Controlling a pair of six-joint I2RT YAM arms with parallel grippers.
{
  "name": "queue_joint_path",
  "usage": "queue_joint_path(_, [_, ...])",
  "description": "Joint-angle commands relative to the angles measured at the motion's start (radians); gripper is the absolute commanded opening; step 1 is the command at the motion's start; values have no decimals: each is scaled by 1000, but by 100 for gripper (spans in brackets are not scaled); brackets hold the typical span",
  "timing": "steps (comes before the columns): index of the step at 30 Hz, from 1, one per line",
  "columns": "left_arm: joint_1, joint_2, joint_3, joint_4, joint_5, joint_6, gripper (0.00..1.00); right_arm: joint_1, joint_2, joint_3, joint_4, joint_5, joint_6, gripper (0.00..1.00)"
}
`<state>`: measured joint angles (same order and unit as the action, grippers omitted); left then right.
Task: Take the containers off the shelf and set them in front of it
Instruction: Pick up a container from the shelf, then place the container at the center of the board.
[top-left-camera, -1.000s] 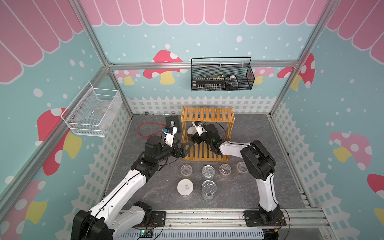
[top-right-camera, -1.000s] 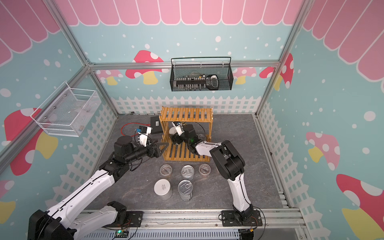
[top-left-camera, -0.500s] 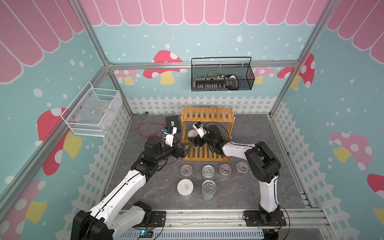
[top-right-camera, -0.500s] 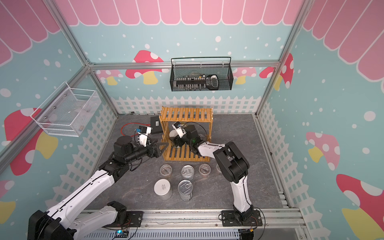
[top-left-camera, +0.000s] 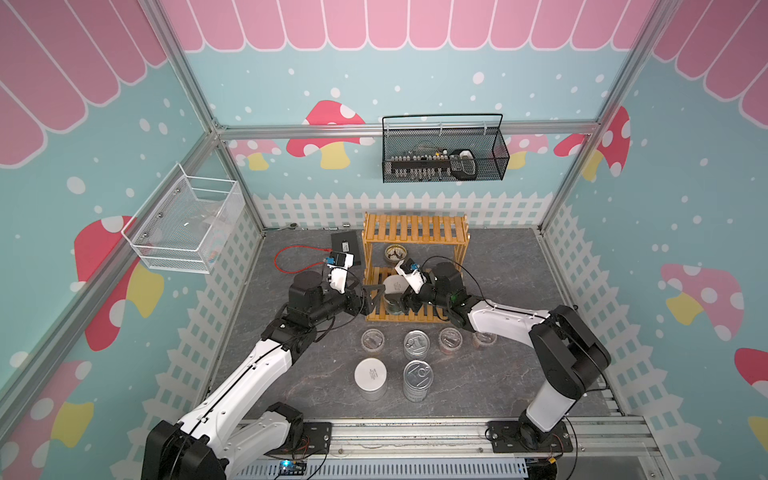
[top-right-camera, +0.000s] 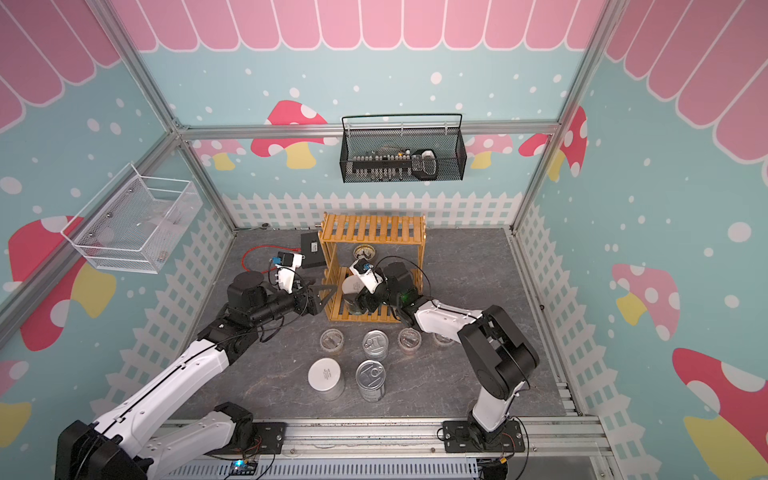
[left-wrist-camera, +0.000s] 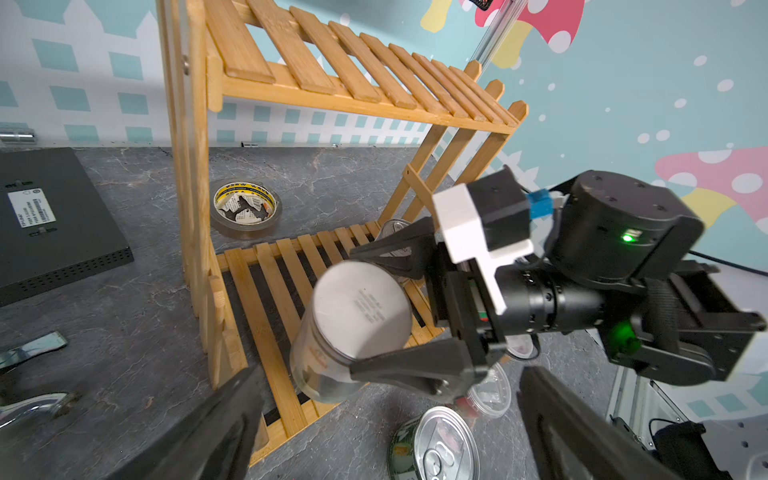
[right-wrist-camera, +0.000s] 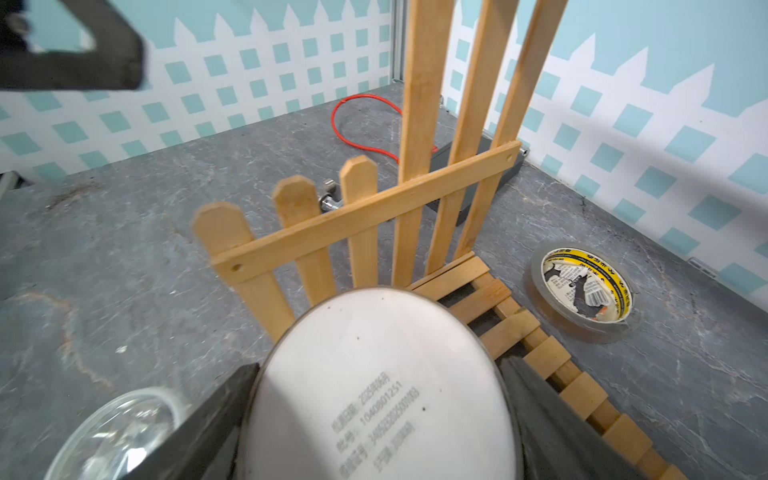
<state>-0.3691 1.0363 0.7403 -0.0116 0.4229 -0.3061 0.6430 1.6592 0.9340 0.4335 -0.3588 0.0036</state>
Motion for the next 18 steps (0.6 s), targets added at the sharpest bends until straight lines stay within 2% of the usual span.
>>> queue_joint_path(1, [4, -16, 0, -9, 1, 21, 99, 19, -135, -7, -58, 5, -41, 65])
queue_joint_path(6, [6, -2, 4, -2, 8, 18, 99, 61, -322, -45, -218, 34, -59, 65])
queue_joint_path(9, [6, 2, 5, 3, 11, 18, 99, 108, -416, -63, -336, 102, -60, 66])
queue_joint_path(14, [6, 7, 1, 14, 14, 15, 99, 167, -591, -99, -498, 261, 22, 65])
queue_joint_path(18, [5, 26, 10, 18, 26, 15, 99, 199, -708, -124, -621, 311, 98, 64])
